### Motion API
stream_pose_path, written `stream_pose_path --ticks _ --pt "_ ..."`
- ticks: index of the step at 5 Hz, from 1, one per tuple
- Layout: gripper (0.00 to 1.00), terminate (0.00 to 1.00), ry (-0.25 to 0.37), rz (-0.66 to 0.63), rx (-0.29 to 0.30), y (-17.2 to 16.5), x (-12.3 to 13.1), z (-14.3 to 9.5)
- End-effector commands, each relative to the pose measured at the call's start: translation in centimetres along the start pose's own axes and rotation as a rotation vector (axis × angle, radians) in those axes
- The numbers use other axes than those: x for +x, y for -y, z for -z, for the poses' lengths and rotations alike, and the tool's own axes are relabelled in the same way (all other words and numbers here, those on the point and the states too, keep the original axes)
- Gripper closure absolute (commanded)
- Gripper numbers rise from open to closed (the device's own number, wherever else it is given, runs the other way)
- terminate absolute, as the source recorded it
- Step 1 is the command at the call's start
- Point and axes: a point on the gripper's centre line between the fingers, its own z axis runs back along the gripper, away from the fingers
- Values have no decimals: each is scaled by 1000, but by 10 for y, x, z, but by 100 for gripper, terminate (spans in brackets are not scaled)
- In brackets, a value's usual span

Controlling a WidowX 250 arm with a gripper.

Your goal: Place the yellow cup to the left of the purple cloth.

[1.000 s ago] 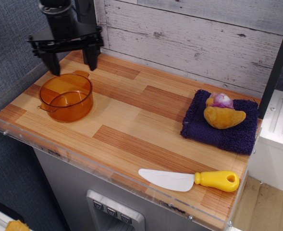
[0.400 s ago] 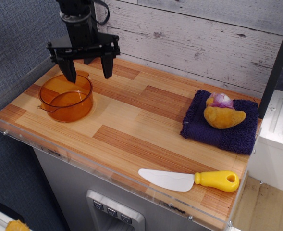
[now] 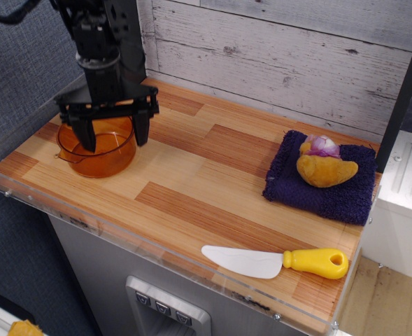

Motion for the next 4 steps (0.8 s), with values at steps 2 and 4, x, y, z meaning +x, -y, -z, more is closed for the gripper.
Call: stream_pose_path --ticks 2,4 --pt "100 0 27 -13 0 -15 -3 2" --pt "100 0 34 -9 -5 -18 0 1"
